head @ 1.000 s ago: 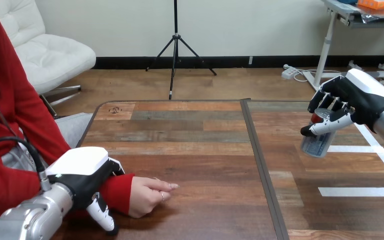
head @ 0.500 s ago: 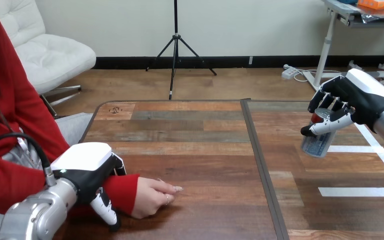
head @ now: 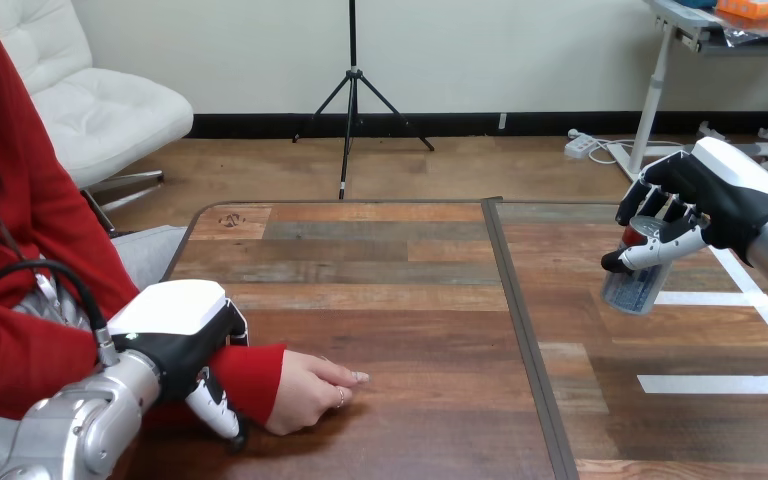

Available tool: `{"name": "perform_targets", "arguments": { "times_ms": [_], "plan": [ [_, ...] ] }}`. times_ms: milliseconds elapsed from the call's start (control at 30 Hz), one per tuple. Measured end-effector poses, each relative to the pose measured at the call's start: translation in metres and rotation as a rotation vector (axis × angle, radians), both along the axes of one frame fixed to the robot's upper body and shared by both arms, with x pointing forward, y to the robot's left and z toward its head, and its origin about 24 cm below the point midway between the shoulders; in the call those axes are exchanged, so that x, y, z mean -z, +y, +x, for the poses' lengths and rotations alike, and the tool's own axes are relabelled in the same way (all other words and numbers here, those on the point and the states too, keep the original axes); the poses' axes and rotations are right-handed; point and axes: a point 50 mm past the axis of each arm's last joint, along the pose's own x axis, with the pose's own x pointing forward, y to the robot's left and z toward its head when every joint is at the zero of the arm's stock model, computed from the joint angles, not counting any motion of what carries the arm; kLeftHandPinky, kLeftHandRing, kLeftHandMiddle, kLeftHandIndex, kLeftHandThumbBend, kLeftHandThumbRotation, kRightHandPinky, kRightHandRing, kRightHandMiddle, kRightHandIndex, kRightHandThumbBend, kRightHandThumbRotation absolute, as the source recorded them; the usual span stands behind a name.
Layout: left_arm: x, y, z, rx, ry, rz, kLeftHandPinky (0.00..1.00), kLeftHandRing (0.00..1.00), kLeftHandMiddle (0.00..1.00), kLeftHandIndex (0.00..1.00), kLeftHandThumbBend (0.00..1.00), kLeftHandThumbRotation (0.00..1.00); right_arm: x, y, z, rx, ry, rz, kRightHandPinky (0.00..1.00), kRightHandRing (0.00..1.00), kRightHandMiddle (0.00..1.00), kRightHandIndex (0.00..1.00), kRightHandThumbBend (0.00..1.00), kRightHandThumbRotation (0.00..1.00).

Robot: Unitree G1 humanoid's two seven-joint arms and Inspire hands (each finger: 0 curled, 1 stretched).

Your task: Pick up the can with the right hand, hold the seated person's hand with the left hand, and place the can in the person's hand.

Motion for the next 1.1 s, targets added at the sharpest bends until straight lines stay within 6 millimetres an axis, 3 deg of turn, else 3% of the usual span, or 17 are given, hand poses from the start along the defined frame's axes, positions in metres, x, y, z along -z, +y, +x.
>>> {"name": "perform_targets", "arguments": {
  "times_ms": [700,1100],
  "plan": [
    [0.0041,-0.0006,0.0039,-0.035,0.017,-0.015,0.27,0.32,0.40,0.43,0.73,0.00,-0.0002,-0.0002,0.0000,0.001,-0.002,0.002,0.35,0.39,0.45,0.48,0.71,0.00],
    [0.0048,-0.0002,0.0033,-0.044,0.024,-0.055,0.23,0.29,0.38,0.38,0.72,0.00,-0.0003,-0.0002,0.0000,0.002,-0.004,0.002,0.35,0.39,0.45,0.48,0.71,0.00]
  ]
}}
